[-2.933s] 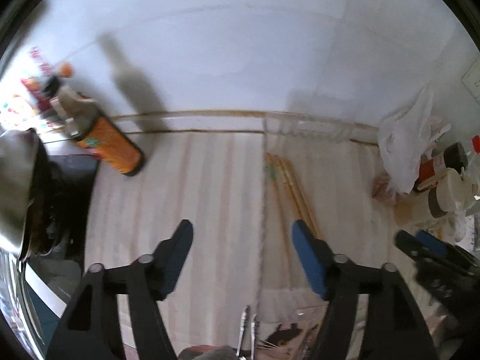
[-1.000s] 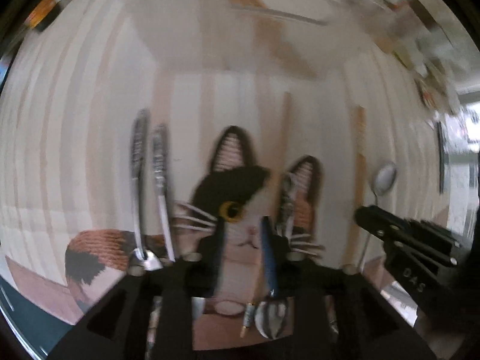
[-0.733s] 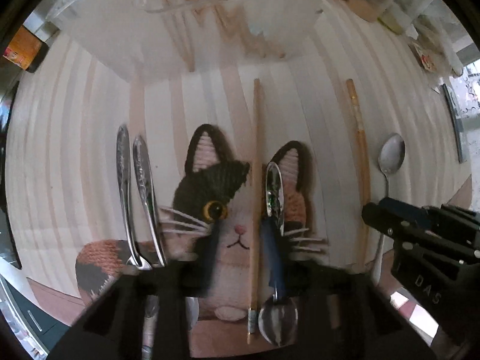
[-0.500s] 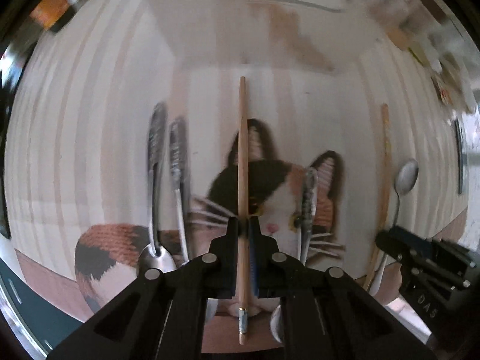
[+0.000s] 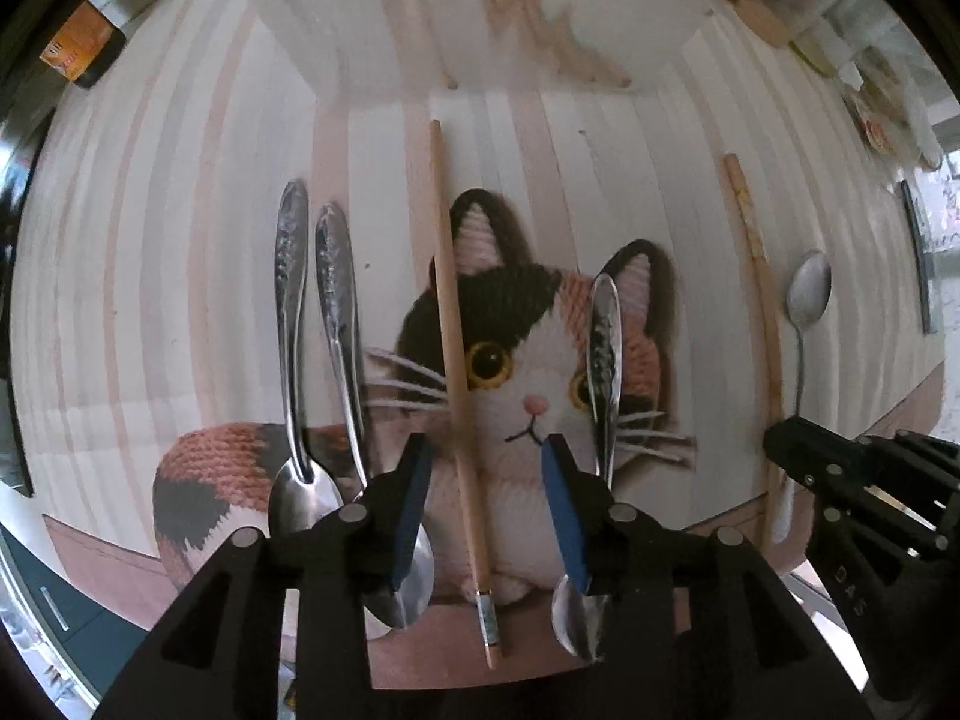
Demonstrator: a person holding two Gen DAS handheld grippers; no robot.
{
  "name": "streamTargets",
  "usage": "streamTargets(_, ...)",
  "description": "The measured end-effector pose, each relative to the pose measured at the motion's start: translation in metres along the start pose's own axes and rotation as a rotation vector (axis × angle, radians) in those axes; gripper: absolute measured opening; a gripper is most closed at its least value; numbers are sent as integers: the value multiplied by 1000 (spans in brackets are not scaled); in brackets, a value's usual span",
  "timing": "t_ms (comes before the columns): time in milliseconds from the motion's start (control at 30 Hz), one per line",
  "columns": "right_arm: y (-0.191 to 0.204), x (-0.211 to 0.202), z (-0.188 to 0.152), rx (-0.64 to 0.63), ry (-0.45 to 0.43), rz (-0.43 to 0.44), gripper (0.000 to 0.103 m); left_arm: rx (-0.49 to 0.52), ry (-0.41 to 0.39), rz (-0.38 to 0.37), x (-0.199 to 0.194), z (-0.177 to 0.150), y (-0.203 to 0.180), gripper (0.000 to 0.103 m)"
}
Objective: Organize utensils
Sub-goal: 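Lower the left gripper and grasp a wooden chopstick on the cat mat, then lift both held chopsticks and carry them over the clear basket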
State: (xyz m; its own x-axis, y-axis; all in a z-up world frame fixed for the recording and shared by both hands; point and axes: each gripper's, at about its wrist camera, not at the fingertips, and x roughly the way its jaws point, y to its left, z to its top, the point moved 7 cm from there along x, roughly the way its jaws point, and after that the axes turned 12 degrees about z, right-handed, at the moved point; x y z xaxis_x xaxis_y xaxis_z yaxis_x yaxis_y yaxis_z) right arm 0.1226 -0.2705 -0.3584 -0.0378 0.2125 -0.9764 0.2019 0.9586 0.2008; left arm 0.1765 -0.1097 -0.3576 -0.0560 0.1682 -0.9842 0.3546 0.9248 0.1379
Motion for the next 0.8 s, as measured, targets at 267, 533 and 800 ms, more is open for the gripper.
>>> streamTargets(267,-6,-1,9,51,-51,33,8,-48,-5,28,-4,-4,8,10)
streamTargets(533,-9,-8,18,44,-40,9,7,-145,32,-15,-7,-5,33,4)
streamTargets(800,-11,-8,18,38,-32,-2,7,-128,30,-11,-7,0,33,7)
